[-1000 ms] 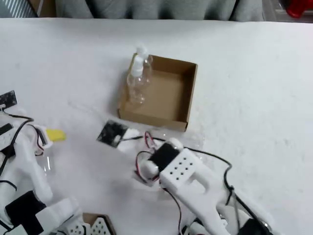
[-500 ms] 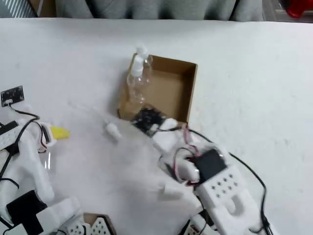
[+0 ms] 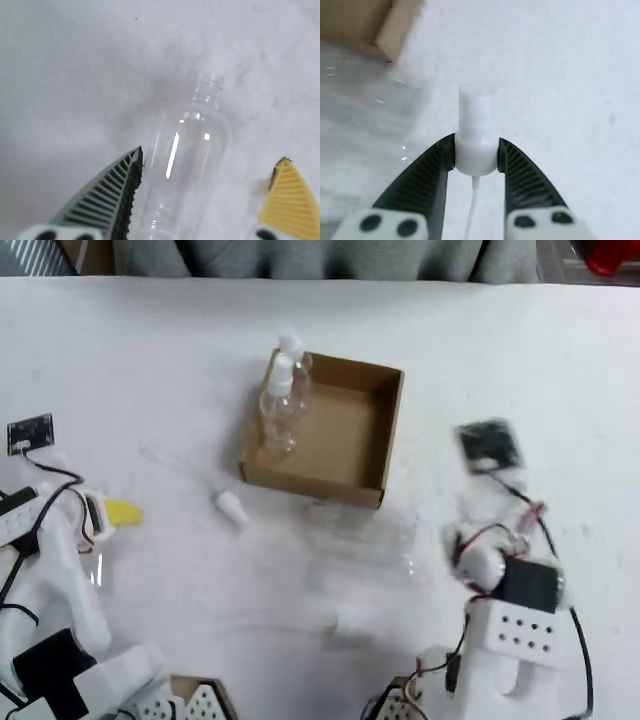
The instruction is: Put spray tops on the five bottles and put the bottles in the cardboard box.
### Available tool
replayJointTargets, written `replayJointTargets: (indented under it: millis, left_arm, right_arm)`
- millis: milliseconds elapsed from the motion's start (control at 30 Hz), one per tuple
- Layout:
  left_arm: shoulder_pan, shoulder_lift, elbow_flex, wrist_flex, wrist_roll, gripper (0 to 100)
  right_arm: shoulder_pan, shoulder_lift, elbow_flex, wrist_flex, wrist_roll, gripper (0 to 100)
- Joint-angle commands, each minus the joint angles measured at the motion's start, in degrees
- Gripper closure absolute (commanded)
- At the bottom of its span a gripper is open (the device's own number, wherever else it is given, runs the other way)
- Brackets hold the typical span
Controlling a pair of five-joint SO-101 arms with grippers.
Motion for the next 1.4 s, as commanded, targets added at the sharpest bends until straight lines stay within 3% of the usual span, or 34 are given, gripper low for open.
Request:
replayJointTargets:
  millis: [0,233,433,733,867,1100,1267,1367]
  left_arm:
    - [0.9,-0.3,-0.3,-1.0,-0.7,62]
    - [0.9,-0.3,0.1,-0.9,-0.8,62]
    - [0.9,-0.5,0.9,-1.1,-3.4,62]
    - [0.9,-0.7,0.6,-1.3,-4.6,62]
    - [0.9,-0.7,-0.9,-1.1,-11.5,62]
    - [0.8,-0.3,-4.0,-1.3,-13.7,62]
    - [0.8,-0.1,-3.8,-1.6,-13.5,62]
    - [0.6,-0.1,-3.8,-1.7,-9.9,64]
  right_arm:
    - [9.8,-0.7,4.1,-5.1,0.4,98.2]
    - [14.1,-0.7,9.6,-12.2,-0.8,98.2]
    - [14.3,-0.7,16.9,-23.4,-15.8,98.2]
    - [12.1,-0.7,22.9,-30.2,-16.1,98.1]
    - [12.0,-0.7,23.2,-30.1,-16.0,98.1]
    - [12.0,-0.7,23.2,-29.9,-16.0,98.1]
    - [12.0,-0.7,23.3,-29.2,-16.0,98.1]
    - [12.0,-0.7,23.3,-28.7,-16.0,98.1]
